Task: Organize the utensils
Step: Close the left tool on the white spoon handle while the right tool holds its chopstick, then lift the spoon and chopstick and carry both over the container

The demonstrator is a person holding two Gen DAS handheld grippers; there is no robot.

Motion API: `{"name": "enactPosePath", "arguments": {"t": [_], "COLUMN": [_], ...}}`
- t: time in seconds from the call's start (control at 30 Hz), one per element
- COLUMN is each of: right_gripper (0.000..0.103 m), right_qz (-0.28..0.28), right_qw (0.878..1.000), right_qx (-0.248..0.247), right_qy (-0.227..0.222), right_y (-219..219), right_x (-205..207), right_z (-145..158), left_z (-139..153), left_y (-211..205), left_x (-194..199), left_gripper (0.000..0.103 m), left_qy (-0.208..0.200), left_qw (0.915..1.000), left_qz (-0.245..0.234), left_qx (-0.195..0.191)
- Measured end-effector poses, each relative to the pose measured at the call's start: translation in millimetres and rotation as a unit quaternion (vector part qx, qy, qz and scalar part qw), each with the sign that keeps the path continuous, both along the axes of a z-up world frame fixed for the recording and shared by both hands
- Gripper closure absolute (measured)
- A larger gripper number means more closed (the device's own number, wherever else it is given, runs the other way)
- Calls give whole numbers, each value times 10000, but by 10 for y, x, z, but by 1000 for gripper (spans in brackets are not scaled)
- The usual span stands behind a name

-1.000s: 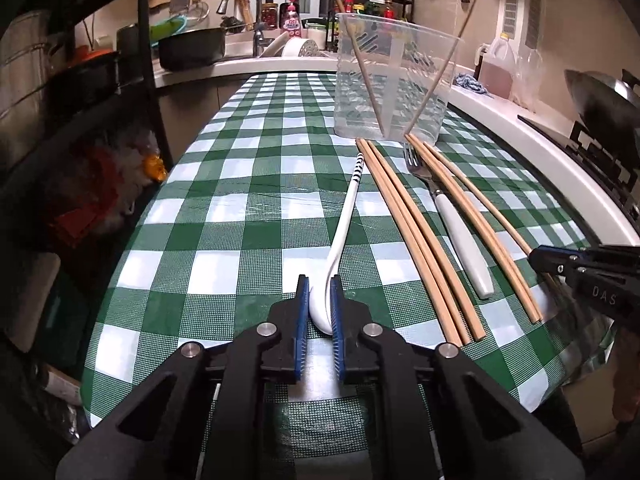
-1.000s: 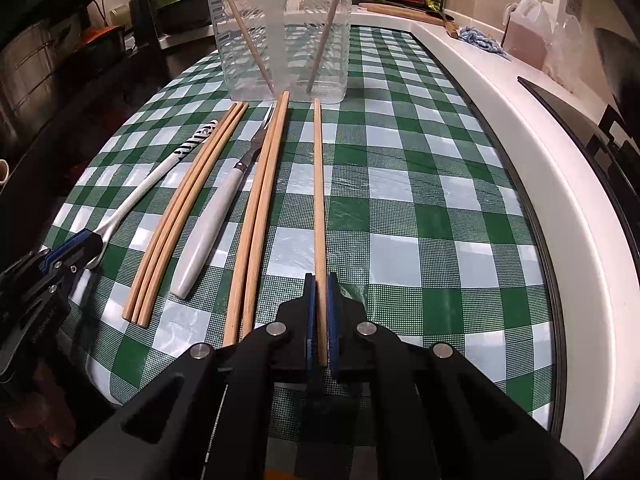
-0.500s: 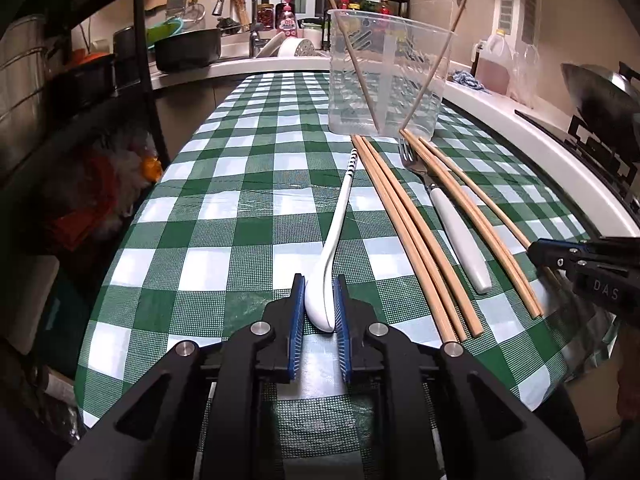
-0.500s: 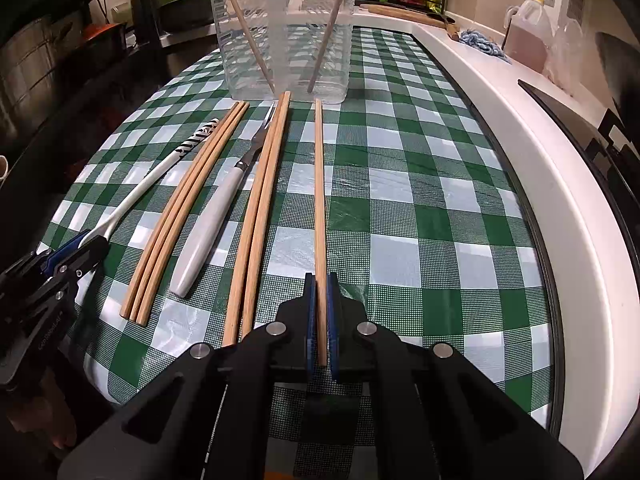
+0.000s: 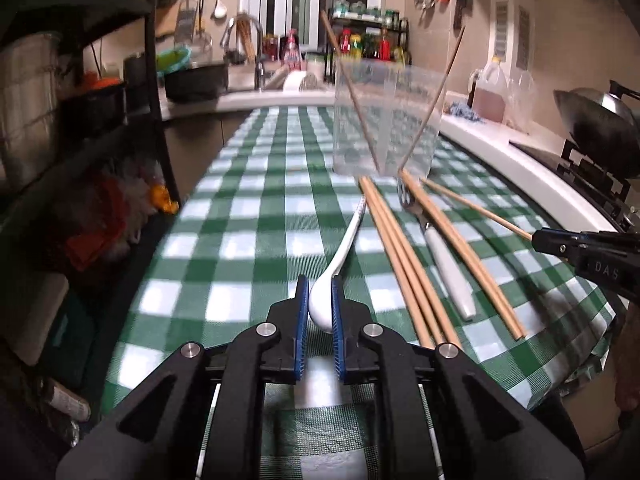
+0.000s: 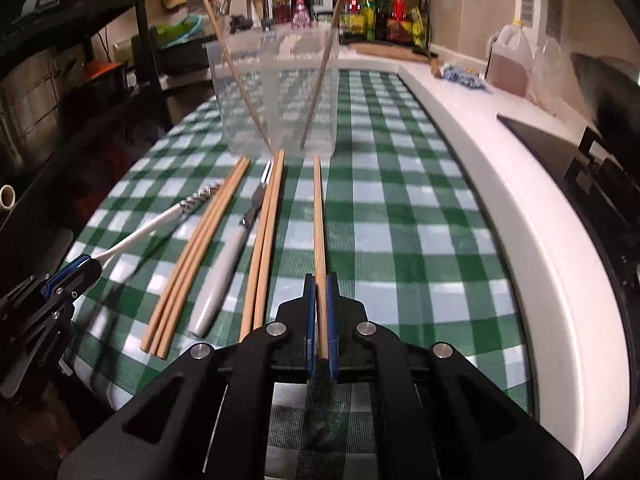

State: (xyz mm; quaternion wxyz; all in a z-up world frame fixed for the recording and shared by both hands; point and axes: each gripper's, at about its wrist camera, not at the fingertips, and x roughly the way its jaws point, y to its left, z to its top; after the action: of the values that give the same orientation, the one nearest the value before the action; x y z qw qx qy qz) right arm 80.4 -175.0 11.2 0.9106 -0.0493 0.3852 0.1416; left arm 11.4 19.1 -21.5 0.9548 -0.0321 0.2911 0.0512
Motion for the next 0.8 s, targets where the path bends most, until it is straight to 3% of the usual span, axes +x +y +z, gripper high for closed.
{"name": "enactPosePath", "arguments": {"t": [0.3, 0.8], "right_gripper": [98, 98], "right_qz": [-4, -5], "right_qw": [9964, 9819], "right_qx": [232, 581], "right_qy": [-815, -1800], "right_y": [-51, -137], "right_x": [-145, -378], "right_z": [338, 754], "left_z": [305, 873], "left_y": [-114, -48], "left_x": [-159, -279], "left_gripper": [92, 91], "left_qy": [-647, -1124], "left_qw": [9969, 9922], "left_qz": [-65, -94], "left_qx": [443, 531]}}
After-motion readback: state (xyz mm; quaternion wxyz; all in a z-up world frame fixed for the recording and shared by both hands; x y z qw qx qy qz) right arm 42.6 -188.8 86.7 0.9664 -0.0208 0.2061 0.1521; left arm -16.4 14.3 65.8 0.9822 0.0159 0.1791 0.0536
